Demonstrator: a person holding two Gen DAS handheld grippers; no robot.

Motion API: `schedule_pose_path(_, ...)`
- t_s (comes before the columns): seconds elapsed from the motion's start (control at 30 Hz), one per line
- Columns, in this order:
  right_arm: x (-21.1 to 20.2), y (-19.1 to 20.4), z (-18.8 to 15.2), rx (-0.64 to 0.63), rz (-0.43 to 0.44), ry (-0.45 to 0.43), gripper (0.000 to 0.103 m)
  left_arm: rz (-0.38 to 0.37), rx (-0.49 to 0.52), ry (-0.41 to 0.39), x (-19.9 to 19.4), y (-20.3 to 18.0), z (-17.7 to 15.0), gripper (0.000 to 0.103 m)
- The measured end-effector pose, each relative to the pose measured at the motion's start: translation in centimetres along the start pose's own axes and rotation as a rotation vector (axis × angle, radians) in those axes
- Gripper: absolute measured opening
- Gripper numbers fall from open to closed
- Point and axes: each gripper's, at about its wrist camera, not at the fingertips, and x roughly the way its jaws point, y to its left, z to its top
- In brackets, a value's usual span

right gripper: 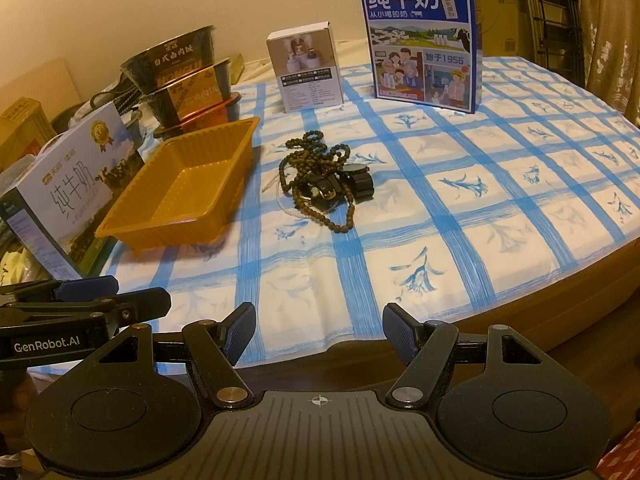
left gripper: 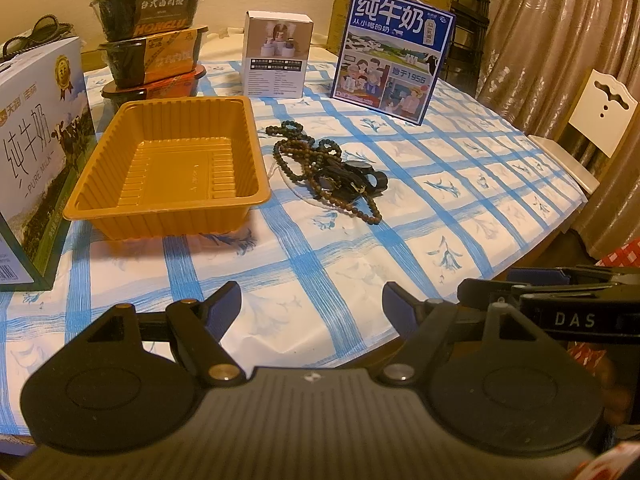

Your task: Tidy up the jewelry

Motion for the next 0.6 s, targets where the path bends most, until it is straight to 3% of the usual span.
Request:
schedule_pose_path(0.43, 1.0, 0.0, -0.1, 0.002, 0.011, -0.007, 0.070, -0.003, -0.023, -0.012, 0.5, 1.2, 0.4, 0.076)
schedule_pose_path(0.6, 2.0, -0.3, -0.1, -0.005, 0.011, -0.035, 0.070, 0.039, -0.052, -0.038, 1.2, 2.5, 0.2, 0.076)
